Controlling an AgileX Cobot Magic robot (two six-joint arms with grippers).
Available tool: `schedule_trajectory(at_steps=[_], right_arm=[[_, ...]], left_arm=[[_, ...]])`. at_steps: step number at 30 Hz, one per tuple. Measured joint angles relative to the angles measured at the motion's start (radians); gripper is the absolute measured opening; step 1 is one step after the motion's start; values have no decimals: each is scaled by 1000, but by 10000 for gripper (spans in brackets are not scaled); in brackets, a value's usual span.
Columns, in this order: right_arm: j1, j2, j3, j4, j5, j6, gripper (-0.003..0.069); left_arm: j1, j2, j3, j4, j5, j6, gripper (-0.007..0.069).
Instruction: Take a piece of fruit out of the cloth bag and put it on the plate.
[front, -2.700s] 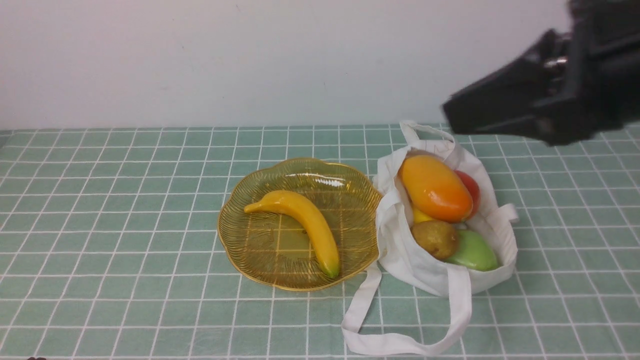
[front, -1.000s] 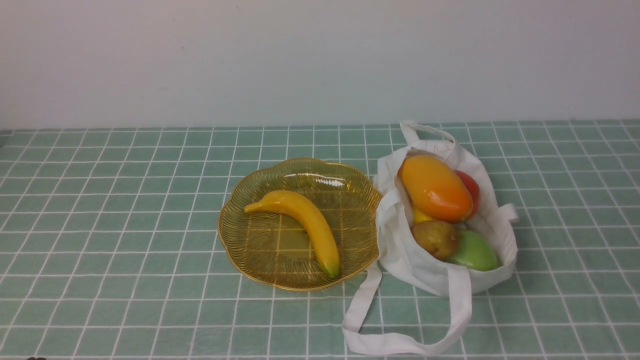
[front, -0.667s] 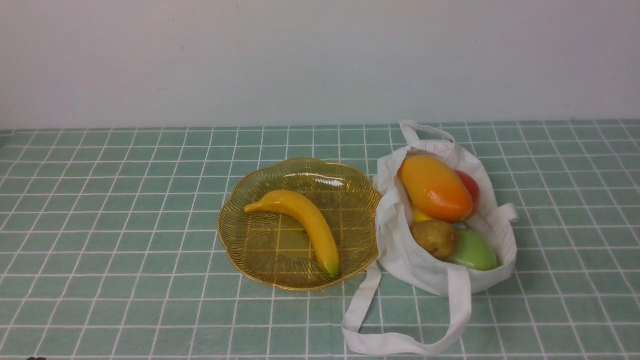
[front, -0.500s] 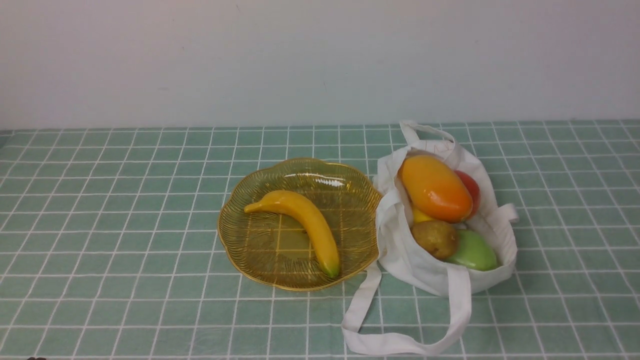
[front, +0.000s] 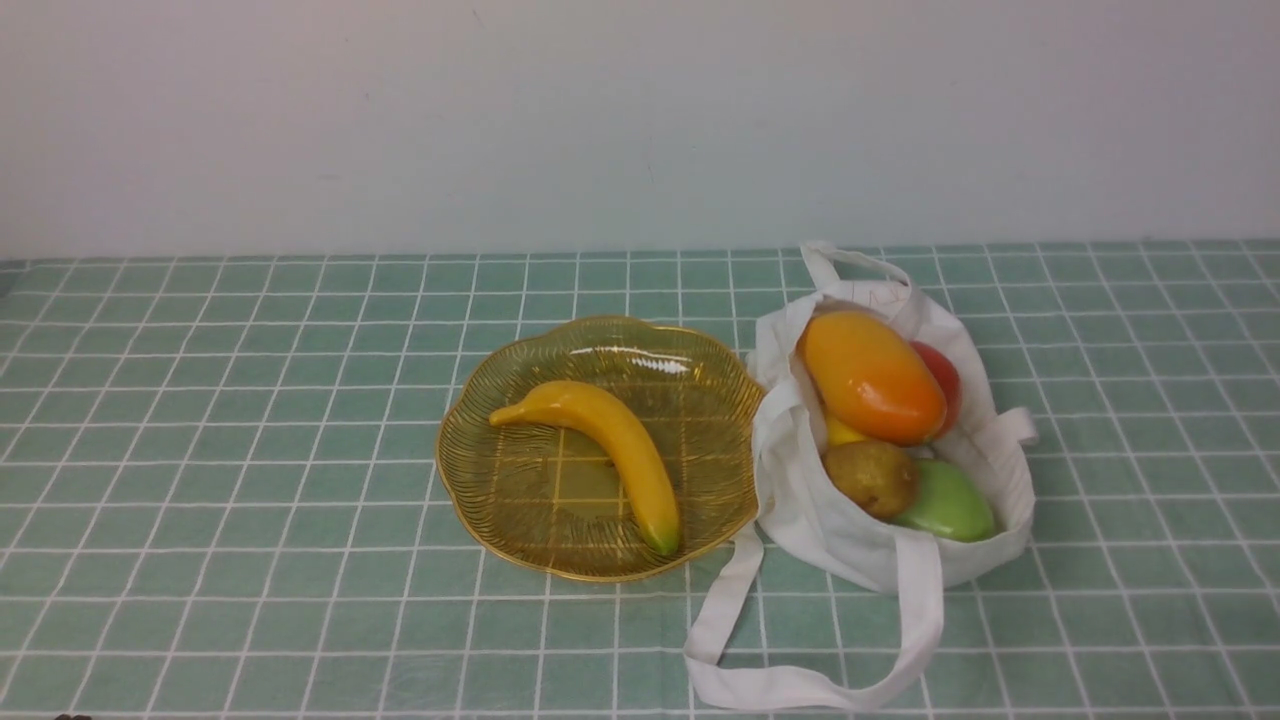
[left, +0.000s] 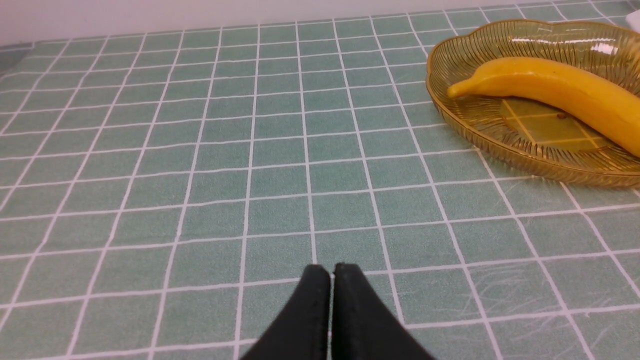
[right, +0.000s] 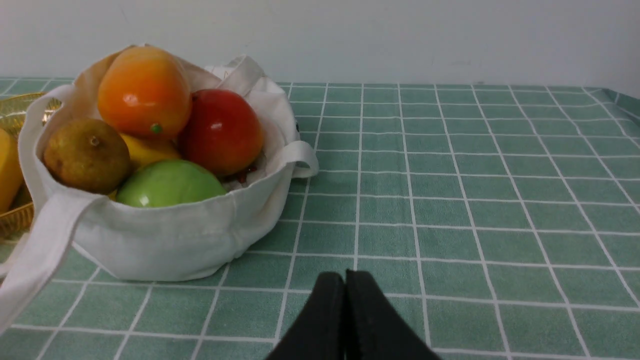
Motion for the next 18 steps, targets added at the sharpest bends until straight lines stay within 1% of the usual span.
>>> schedule_trajectory(at_steps=[12,18], right_arm=[[0,0,0,0,0,2,-13],[-24,0,0,0,0,2,-14]], left_arm=[[0,0,0,0,0,0,-8],[0,0,0,0,0,0,-8]])
